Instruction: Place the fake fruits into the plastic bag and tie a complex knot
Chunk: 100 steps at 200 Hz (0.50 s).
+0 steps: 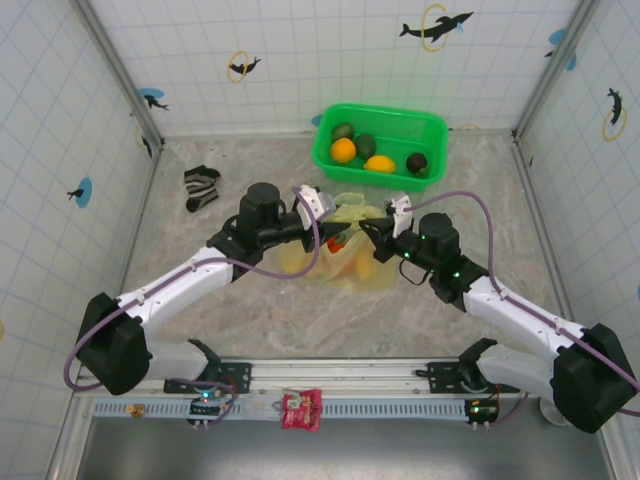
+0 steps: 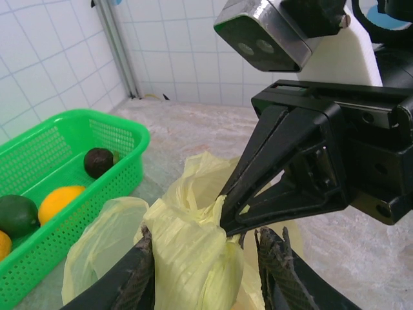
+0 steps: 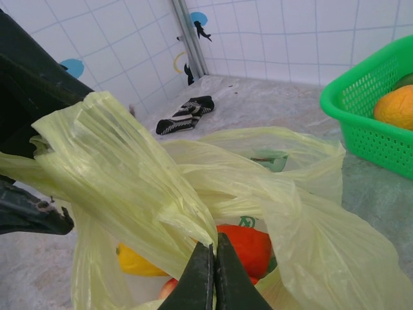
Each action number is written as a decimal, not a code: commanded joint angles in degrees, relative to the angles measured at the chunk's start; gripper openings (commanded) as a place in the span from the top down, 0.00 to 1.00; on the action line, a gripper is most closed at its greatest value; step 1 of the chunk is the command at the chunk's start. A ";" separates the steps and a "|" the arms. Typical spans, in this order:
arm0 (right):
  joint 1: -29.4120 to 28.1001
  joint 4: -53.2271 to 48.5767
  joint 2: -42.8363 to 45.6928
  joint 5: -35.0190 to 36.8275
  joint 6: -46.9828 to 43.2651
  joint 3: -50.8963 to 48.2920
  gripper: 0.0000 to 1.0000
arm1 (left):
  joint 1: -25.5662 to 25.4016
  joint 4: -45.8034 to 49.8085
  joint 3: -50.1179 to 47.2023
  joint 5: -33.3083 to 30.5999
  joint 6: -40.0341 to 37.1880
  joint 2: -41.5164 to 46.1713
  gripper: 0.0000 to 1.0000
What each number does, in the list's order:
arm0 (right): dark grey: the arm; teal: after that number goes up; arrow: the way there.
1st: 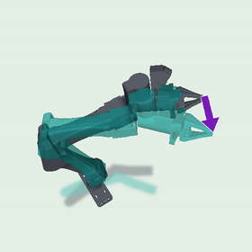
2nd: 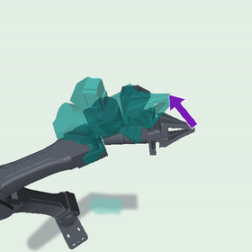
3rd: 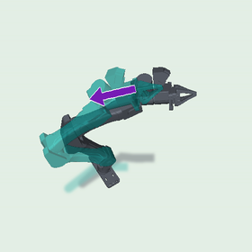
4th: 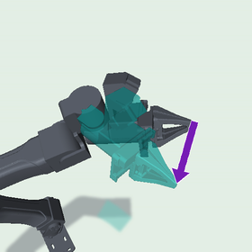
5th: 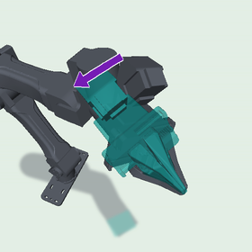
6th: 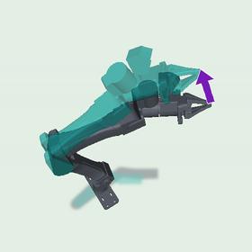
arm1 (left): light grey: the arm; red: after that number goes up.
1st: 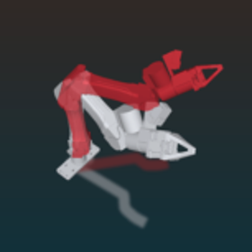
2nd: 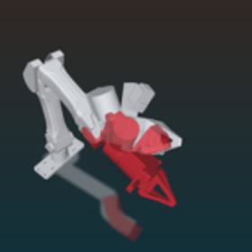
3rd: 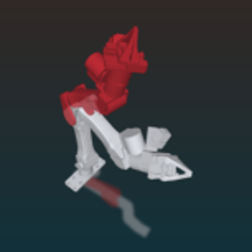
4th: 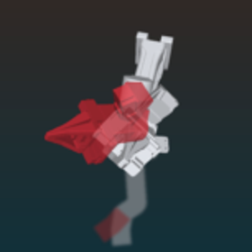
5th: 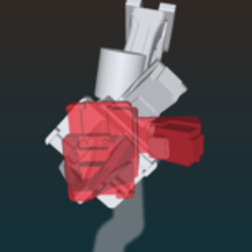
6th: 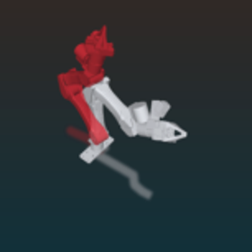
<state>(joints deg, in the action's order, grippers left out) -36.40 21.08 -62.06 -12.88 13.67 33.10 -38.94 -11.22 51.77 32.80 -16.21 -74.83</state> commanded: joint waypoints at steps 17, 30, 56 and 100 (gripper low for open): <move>-1.09 4.19 -0.68 -0.96 1.24 0.32 1.00 | 0.44 -1.59 1.62 -0.11 2.75 -1.37 0.53; -1.77 5.39 -1.17 -1.01 1.69 0.17 1.00 | 0.53 -2.00 1.35 -1.33 3.17 -1.29 0.48; -3.31 8.18 -2.25 0.44 2.59 -0.41 1.00 | 0.92 -3.14 0.51 -1.86 3.98 -0.94 0.41; -4.37 9.24 -4.02 3.34 2.26 -1.06 1.00 | 1.74 -2.69 0.13 -0.96 4.26 -1.02 0.59</move>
<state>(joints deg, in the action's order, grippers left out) -40.45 26.35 -65.39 -11.77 15.70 33.08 -37.80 -12.73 51.79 31.44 -12.32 -75.88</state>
